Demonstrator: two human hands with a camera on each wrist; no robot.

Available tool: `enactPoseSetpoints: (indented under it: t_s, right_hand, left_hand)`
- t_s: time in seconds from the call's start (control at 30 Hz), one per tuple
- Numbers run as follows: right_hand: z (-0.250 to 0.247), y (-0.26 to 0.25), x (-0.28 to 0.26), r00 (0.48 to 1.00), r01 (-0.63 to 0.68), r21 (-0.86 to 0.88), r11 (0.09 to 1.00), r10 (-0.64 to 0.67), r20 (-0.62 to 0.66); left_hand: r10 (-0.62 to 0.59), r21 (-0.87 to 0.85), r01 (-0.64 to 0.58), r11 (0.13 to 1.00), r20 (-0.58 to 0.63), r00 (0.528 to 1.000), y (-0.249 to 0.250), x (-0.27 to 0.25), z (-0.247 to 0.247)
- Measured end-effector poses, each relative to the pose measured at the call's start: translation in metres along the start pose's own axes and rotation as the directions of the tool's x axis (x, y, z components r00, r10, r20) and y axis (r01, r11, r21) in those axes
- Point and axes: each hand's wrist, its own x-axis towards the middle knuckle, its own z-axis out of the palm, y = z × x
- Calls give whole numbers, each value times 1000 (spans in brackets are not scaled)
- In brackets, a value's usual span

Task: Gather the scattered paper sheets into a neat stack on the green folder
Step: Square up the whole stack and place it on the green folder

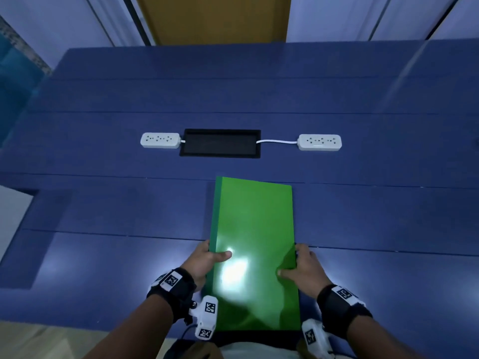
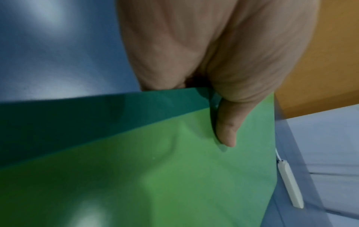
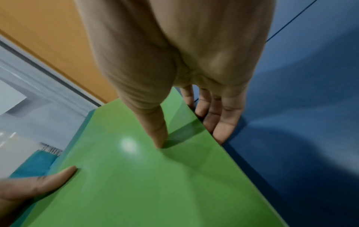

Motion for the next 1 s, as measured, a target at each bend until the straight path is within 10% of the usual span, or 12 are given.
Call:
enactPoseSetpoints:
  t_s: [0.4,0.77,1.0]
  right_hand:
    - [24,-114,23,979,-19,732,681,-136,153]
    - [129,-230,98,987,15,130,991,6,-159]
    - [152,-252,110,940,-165,-110,980,122,-317]
  left_hand:
    - [161,-94,-158,983,29,987,46,-30,-99]
    - [281,519,-52,853,-372,885,91,34,-199]
    - [367,780,77,622,-376,851,80,76,-214]
